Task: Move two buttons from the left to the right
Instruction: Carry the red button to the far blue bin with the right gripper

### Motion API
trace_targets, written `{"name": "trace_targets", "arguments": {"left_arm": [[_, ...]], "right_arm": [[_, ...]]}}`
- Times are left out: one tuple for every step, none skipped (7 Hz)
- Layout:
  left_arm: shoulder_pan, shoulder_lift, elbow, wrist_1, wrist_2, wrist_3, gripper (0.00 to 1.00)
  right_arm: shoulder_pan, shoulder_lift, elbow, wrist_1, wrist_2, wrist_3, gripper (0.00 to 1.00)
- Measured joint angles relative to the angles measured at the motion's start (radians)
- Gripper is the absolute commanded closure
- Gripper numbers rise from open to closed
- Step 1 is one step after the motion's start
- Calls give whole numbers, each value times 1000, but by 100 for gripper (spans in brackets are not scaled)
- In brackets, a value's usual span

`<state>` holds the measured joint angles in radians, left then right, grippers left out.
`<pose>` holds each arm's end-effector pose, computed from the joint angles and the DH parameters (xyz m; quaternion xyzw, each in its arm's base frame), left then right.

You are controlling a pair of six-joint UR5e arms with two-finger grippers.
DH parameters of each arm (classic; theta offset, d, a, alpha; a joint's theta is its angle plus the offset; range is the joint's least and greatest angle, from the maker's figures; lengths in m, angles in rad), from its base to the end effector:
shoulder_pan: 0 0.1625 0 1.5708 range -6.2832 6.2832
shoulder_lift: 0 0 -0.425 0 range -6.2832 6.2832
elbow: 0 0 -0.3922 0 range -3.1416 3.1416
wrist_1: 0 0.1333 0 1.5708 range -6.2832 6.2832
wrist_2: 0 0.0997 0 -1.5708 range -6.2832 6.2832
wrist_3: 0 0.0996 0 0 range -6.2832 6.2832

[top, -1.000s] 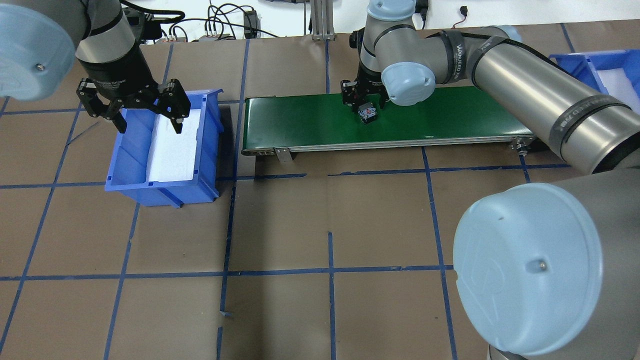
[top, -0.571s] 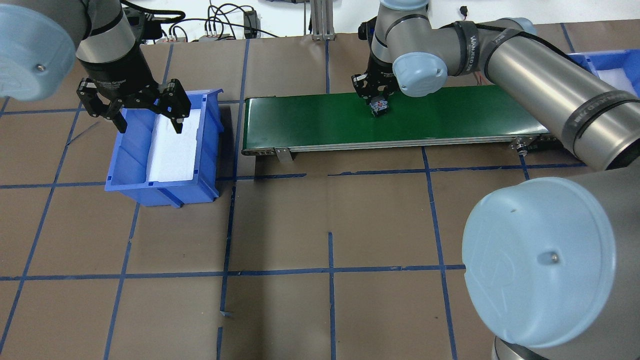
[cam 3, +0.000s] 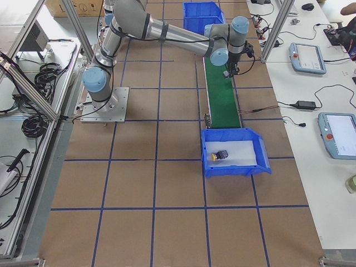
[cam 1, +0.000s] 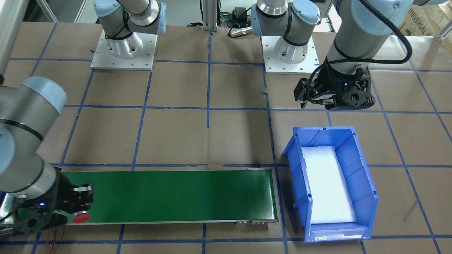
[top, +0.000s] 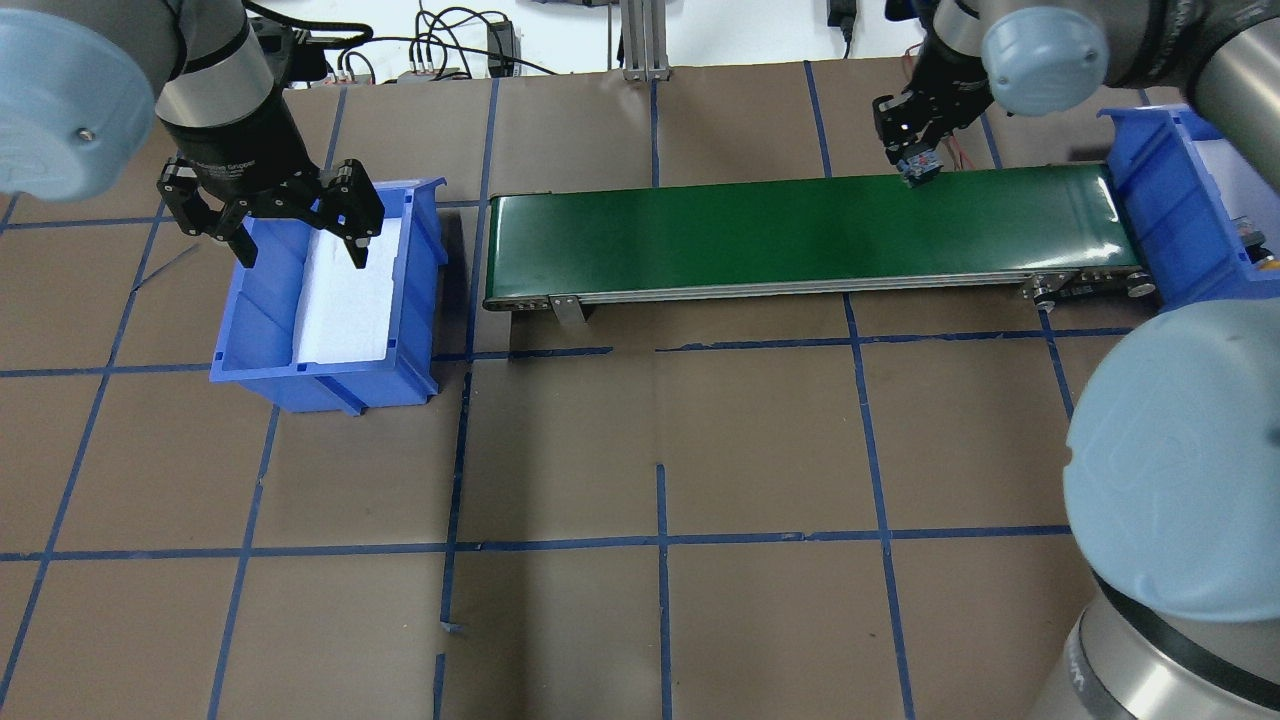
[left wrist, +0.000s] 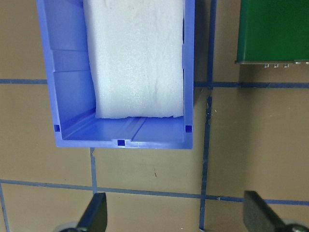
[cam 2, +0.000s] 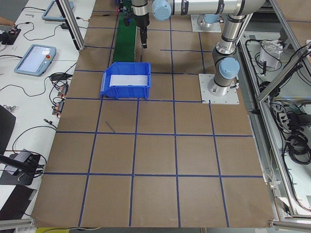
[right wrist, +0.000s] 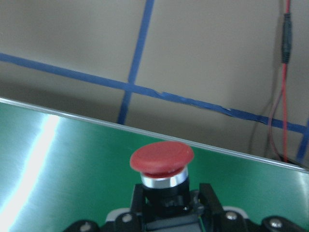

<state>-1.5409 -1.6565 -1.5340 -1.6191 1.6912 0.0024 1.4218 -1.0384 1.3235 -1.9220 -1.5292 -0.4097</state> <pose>-0.1058 -0.5211 0.4587 -0.0108 0.9970 0.0495 0.0593 0.0323 -0.7108 0.3257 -0.1306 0.9907 -0.0375 0.0109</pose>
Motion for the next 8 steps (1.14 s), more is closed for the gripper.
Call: {"name": "trace_targets", "arguments": {"left_arm": [[0,1,0,-2,1,0,0],[0,2,-1,-5,4,0,0],[0,2,-1,-7,5,0,0],[0,3,-1,-8,6,0,0],[1,3,-1,-8,7,1,0],[0,-2,0,-3,6,1,0],[0,-12,1,11,3,1,0],[0,-16,-1,22,3,1,0]], "right_arm": [[-78,-22,0,31,-11,-109,92],[-161,-35,0,53,-22,-214,92],[-245,-42,-1,70,-31,-315,92],[-321,-45,-9,79,-34,-392,92],[-373,-44,-29,88,-36,-430,92],[-403,-39,-60,100,-37,-446,92],[-419,-28,-94,108,-39,-452,92],[-431,-4,-131,110,-40,-455,92]]}}
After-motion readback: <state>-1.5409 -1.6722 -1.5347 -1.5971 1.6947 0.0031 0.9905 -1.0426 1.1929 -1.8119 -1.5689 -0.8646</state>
